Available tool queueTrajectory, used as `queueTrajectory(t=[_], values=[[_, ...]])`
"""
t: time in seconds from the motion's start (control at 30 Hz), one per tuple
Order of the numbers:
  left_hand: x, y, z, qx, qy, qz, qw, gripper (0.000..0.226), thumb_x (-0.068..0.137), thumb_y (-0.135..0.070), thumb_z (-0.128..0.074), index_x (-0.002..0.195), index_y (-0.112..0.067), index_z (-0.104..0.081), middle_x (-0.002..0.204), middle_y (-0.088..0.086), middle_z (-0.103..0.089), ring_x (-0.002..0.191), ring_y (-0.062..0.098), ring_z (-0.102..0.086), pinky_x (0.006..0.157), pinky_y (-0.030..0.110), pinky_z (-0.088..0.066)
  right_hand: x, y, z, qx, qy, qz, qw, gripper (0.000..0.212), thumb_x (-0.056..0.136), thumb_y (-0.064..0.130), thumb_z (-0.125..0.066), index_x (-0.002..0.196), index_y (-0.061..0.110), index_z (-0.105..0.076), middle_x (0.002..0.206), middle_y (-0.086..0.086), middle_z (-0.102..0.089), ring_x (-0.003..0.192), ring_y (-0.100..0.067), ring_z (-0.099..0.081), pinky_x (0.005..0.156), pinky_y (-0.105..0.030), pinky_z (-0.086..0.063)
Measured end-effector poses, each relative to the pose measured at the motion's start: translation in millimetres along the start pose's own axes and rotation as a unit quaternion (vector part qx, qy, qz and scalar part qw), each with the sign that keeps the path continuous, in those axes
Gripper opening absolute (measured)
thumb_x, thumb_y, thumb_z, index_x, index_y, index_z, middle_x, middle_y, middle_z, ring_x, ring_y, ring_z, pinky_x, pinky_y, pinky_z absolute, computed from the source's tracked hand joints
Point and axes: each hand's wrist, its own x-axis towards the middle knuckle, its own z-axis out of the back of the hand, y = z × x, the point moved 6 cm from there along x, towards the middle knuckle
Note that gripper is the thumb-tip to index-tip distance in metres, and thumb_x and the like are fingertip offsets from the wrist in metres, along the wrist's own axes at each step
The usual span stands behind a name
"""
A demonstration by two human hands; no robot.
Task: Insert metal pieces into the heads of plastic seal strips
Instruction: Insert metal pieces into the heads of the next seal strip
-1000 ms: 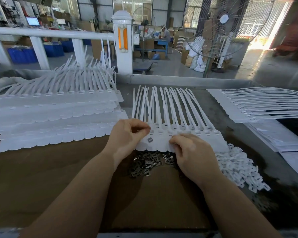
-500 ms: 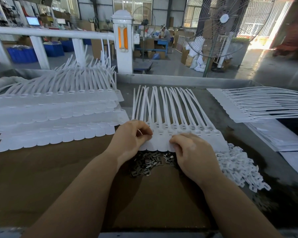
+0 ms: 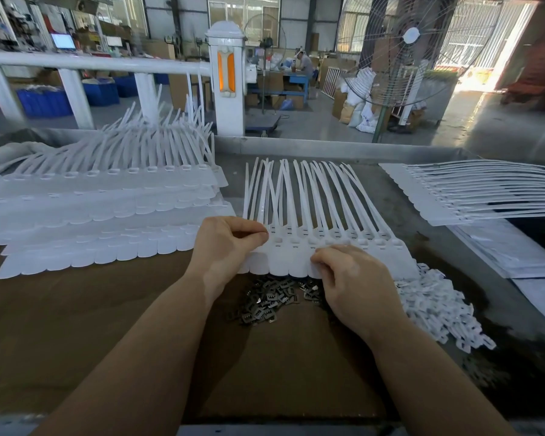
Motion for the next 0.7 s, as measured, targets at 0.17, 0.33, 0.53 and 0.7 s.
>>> queueTrajectory(t=[0.17,0.33,0.53,0.7], values=[[1.7,2.3,2.4,-0.01,-0.019,-0.009,1.0,0.015,0.075,0.0,-0.074,0.075,-0.014,-0.07,0.079,-0.001,-0.072,0.077,0.008,-0.068,0.071,0.008,-0.049,0.1,-1.2,-0.2,-0.002,0.003,0.0,1.0,0.012,0.081,-0.001,-0.061,0.085,0.006,-0.07,0.084,-0.007,-0.069,0.08,-0.027,-0.063,0.07,-0.041,-0.052],[3.3,3.4,3.9,0.004,-0.023,-0.021,1.0,0.021,0.077,0.003,-0.072,0.074,-0.017,-0.068,0.078,-0.004,-0.071,0.077,0.005,-0.066,0.071,0.008,-0.049,-0.4,-1.1,0.2,-0.001,0.001,0.003,1.0,0.011,0.082,0.001,-0.06,0.085,0.006,-0.07,0.083,-0.007,-0.069,0.079,-0.027,-0.063,0.069,-0.041,-0.052],[3.3,3.7,6.5,-0.002,-0.038,-0.02,0.999,0.024,0.078,0.005,-0.07,0.074,-0.018,-0.065,0.077,-0.001,-0.069,0.076,0.007,-0.064,0.066,0.005,-0.046,-0.7,-2.0,-0.9,0.007,-0.005,0.001,1.0,0.011,0.083,0.002,-0.06,0.085,0.006,-0.07,0.083,-0.007,-0.069,0.079,-0.027,-0.062,0.069,-0.041,-0.051],[4.3,3.4,8.5,-0.013,-0.051,-0.019,0.998,0.023,0.078,0.003,-0.071,0.075,-0.019,-0.064,0.076,-0.002,-0.067,0.075,0.006,-0.062,0.07,0.005,-0.047,-0.8,-1.1,0.0,0.007,-0.01,0.003,1.0,0.01,0.082,0.001,-0.062,0.084,0.006,-0.07,0.082,-0.007,-0.07,0.078,-0.028,-0.063,0.068,-0.042,-0.052]])
